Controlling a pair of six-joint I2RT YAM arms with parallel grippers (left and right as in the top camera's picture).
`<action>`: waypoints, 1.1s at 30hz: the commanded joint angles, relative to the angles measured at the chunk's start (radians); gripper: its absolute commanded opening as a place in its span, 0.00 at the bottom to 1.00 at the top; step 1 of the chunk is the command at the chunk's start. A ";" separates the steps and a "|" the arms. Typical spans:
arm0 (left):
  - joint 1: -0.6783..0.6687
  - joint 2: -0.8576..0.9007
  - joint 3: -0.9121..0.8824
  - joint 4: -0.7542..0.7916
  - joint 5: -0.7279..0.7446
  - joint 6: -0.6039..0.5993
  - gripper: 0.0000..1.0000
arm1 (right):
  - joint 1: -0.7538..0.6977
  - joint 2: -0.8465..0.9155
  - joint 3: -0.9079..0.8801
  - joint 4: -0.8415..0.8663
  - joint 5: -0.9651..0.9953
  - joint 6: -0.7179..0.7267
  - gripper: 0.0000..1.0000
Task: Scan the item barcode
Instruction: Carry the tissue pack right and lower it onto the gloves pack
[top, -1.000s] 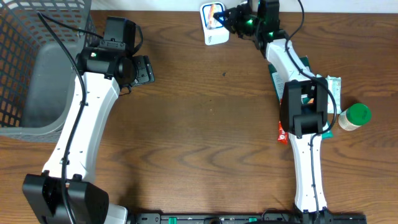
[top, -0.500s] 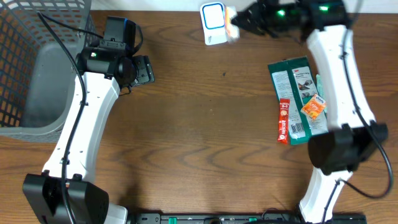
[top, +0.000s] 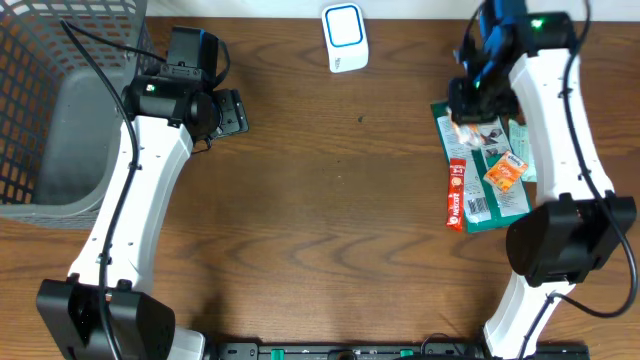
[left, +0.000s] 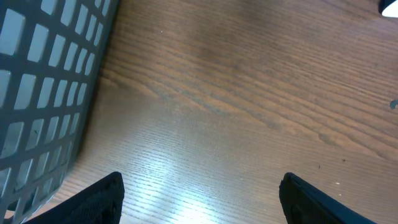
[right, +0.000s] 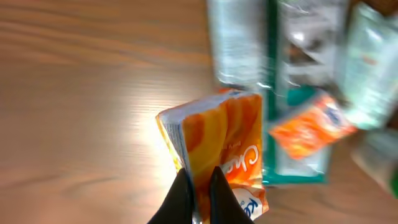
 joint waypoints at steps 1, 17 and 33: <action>0.003 -0.026 0.000 -0.004 -0.019 0.005 0.80 | 0.000 0.009 -0.133 0.054 0.255 0.002 0.01; 0.003 -0.026 0.000 -0.004 -0.019 0.005 0.80 | -0.053 0.009 -0.464 0.384 0.336 0.021 0.94; 0.003 -0.026 0.000 -0.004 -0.019 0.005 0.80 | -0.033 -0.022 -0.389 0.273 0.312 0.021 0.99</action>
